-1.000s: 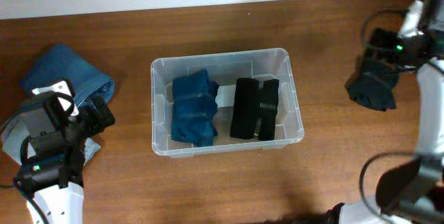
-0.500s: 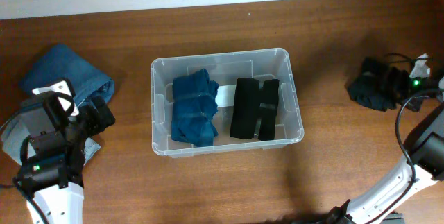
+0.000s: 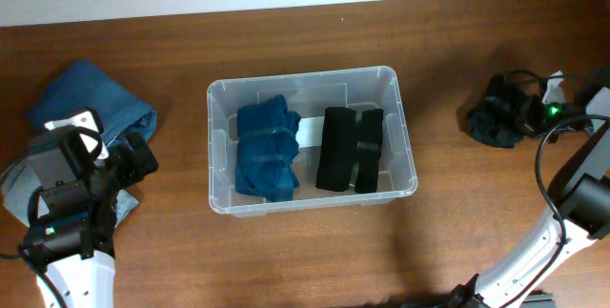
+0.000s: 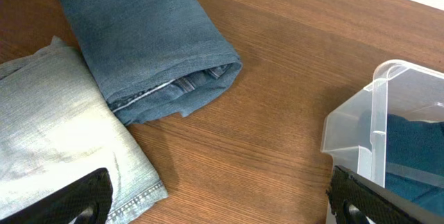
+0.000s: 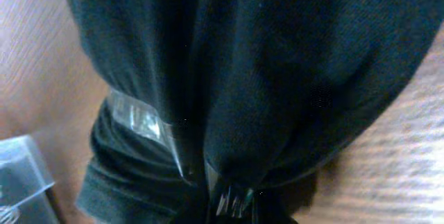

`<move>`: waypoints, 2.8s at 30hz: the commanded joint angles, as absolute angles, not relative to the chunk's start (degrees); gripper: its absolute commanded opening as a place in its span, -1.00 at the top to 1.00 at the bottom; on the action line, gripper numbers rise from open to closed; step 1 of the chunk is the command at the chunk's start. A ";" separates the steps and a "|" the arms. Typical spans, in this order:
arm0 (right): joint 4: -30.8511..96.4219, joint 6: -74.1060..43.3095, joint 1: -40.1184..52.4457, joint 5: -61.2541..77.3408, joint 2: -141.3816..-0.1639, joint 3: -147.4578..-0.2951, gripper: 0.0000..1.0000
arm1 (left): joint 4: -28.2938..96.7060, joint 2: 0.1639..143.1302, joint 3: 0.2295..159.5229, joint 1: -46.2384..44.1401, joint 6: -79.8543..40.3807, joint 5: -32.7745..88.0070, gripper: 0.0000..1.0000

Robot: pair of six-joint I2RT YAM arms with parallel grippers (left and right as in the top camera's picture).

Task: Pack container
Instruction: 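Grasp the second black garment with the right gripper, then lower the second black garment onto the first in the container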

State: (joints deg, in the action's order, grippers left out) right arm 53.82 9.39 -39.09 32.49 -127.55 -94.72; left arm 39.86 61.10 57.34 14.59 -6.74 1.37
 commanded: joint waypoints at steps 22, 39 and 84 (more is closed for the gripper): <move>54.06 -13.06 20.05 21.58 -98.45 -88.44 0.92 | 39.72 61.19 58.43 14.79 -7.27 2.15 -0.99; 42.87 -13.15 22.85 15.97 -105.71 -76.25 -0.97 | 39.75 61.19 58.43 14.79 -7.27 2.15 -0.99; 66.02 -1.89 11.49 4.03 -88.95 -92.60 -0.97 | 37.52 92.23 58.46 55.33 -11.00 11.35 -0.99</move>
State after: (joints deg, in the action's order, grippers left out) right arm 66.00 -1.72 11.97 3.70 -89.58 -93.65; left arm 38.63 84.82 57.98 52.80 -10.35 9.23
